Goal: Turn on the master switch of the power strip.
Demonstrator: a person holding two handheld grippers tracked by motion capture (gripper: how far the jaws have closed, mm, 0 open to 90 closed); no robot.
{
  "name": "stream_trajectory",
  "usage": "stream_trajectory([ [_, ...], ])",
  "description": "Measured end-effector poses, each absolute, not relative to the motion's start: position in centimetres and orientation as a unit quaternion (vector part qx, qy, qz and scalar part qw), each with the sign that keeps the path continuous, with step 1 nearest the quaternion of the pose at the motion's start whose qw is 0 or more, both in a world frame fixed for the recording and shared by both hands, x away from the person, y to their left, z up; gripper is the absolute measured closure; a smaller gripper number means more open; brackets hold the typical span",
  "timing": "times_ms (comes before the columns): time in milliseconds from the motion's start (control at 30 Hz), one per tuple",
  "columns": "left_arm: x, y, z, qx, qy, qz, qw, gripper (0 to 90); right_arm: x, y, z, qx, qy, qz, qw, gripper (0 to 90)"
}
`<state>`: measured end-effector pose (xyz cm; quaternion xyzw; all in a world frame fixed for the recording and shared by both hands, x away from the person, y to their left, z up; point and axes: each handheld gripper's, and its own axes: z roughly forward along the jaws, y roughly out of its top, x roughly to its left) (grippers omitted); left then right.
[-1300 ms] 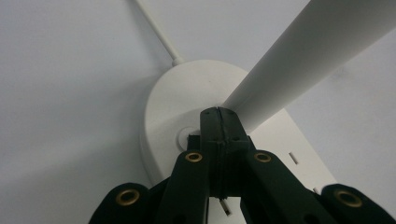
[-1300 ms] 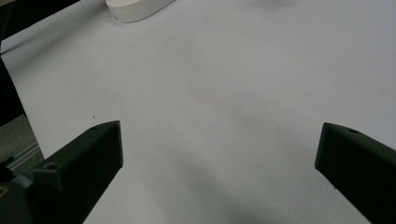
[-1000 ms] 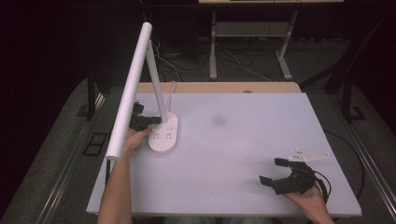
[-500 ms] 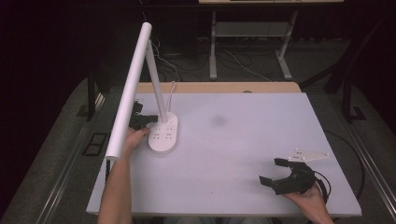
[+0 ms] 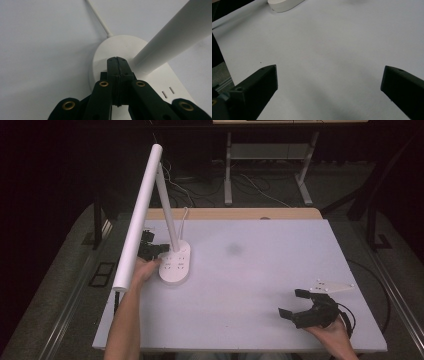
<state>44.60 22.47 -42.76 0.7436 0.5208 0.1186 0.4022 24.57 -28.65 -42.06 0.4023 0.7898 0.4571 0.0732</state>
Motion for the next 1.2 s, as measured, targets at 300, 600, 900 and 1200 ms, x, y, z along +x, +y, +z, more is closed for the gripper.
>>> stream_trajectory([
  [300, 44.5, 22.9, -42.9, 0.729, 0.528, 0.11, 0.421, 90.0, 24.6, -28.8, -42.1, 0.405, 0.789, 0.457, 0.073, 0.3],
  [600, 44.1, 23.2, -42.2, 0.726, 0.531, 0.124, 0.418, 89.9, 24.6, -28.8, -42.1, 0.403, 0.787, 0.46, 0.076, 0.3],
  [900, 43.0, 23.4, -40.6, 0.724, 0.52, 0.138, 0.432, 89.6, 24.6, -28.8, -42.0, 0.403, 0.787, 0.461, 0.075, 0.3],
  [1200, 41.2, 24.1, -38.6, 0.726, 0.489, 0.151, 0.46, 77.7, 24.6, -28.8, -42.0, 0.403, 0.787, 0.462, 0.074, 0.3],
])
